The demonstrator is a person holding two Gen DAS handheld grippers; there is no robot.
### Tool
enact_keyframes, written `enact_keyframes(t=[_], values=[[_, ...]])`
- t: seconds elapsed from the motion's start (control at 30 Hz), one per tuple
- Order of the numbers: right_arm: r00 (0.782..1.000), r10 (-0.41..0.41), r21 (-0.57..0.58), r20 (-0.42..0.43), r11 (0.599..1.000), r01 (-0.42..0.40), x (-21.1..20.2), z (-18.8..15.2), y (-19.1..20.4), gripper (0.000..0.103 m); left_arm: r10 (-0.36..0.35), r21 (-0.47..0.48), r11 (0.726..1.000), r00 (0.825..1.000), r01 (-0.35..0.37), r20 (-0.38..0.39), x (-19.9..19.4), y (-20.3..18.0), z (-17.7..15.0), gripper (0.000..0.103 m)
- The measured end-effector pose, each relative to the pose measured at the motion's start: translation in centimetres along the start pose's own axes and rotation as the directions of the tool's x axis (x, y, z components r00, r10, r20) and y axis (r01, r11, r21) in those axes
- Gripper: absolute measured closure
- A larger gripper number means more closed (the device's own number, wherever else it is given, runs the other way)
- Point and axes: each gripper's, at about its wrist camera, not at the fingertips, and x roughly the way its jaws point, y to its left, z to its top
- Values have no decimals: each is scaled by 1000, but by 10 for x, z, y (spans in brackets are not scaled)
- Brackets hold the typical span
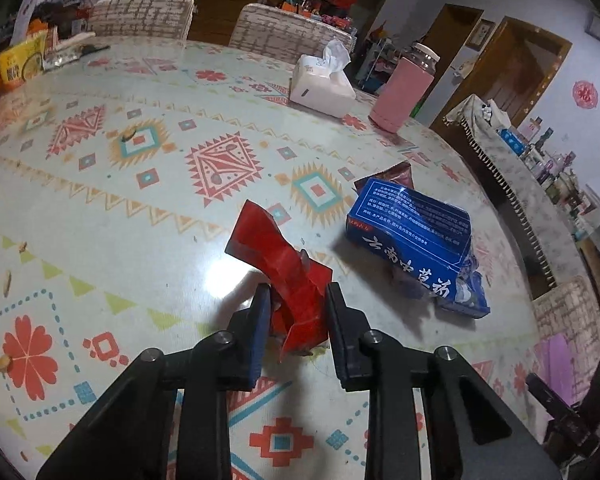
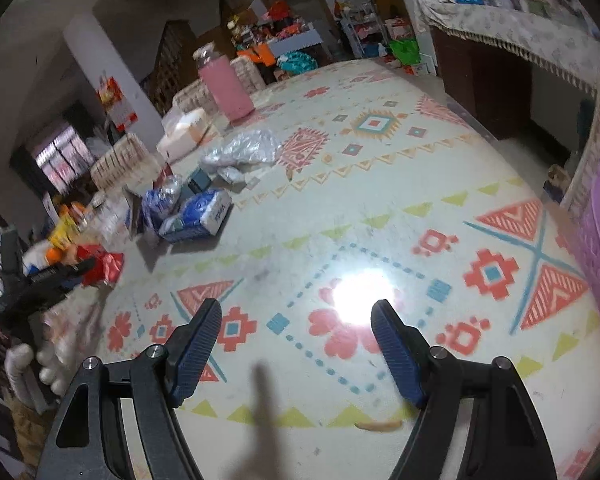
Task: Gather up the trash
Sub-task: 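Grasp the crumpled red wrapper with the left tool while the right tool grasps a blue tissue pack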
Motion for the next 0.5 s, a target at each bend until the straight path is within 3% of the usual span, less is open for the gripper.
enact_keyframes(t=[0.13, 0.23, 0.4, 0.5], values=[[1000, 4, -117, -21, 993, -6, 15, 24, 40, 17, -17, -43, 999, 1000, 16, -22, 4, 9, 0, 74], [1000, -2, -240, -25, 971, -4, 35, 51, 77, 11, -37, -79, 996, 999, 34, -28, 4, 16, 1, 65], [997, -19, -274, -73, 962, -1, 86, 93, 104, 11, -44, -127, 991, 999, 42, -14, 2, 27, 2, 54], [992, -58, -320, -116, 947, 18, 117, 98, 116, 11, -53, -149, 988, 998, 48, -33, 6, 31, 3, 53]])
